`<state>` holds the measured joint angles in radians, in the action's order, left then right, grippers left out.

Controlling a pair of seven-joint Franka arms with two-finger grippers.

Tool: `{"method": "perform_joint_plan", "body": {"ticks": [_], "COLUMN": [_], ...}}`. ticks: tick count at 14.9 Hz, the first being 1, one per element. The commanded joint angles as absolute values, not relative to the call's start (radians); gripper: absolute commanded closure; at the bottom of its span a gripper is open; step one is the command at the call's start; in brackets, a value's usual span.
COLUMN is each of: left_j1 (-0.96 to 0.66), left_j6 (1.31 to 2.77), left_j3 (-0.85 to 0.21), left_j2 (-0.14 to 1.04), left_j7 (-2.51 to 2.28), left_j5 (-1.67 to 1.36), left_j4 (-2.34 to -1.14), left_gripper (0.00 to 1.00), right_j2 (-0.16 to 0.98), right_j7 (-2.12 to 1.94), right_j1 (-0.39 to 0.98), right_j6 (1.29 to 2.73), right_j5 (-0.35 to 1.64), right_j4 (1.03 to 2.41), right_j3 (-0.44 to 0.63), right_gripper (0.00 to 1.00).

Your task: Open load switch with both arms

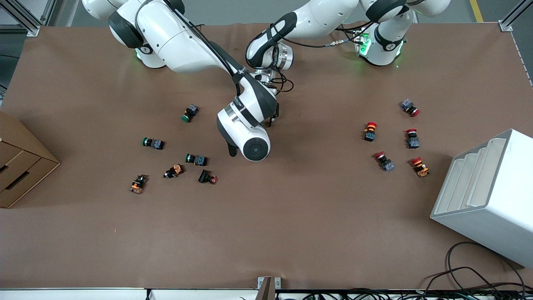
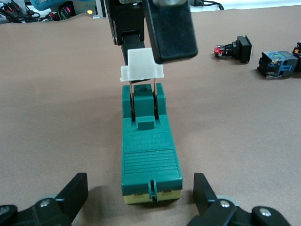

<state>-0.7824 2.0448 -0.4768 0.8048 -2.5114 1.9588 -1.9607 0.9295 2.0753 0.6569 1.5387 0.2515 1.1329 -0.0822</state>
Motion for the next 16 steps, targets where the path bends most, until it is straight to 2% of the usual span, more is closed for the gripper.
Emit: {"method": "perform_joint_plan", "body": {"ticks": [1,16], "left_j1": [-0.792,-0.790], "left_j6": [2.037,2.036], "left_j3": [-0.472,-0.472], "left_j2": [0.816,0.816], "left_j7": [-2.503,-2.507], "left_j5": [1.974,1.974], "left_j4": [-1.953,-1.953], "left_gripper": [0.01,0.01], "right_j2": [0.928,0.922], "right_j7": [2.086,2.086], "right_j1": [0.644,0.660], "right_j6": [1.511,1.482], "right_j5": [0.287,0.296], "right_j4": [1.123,1.127], "right_j3": [-0.100,-0.100], "right_gripper": [0.00,0.00]}}
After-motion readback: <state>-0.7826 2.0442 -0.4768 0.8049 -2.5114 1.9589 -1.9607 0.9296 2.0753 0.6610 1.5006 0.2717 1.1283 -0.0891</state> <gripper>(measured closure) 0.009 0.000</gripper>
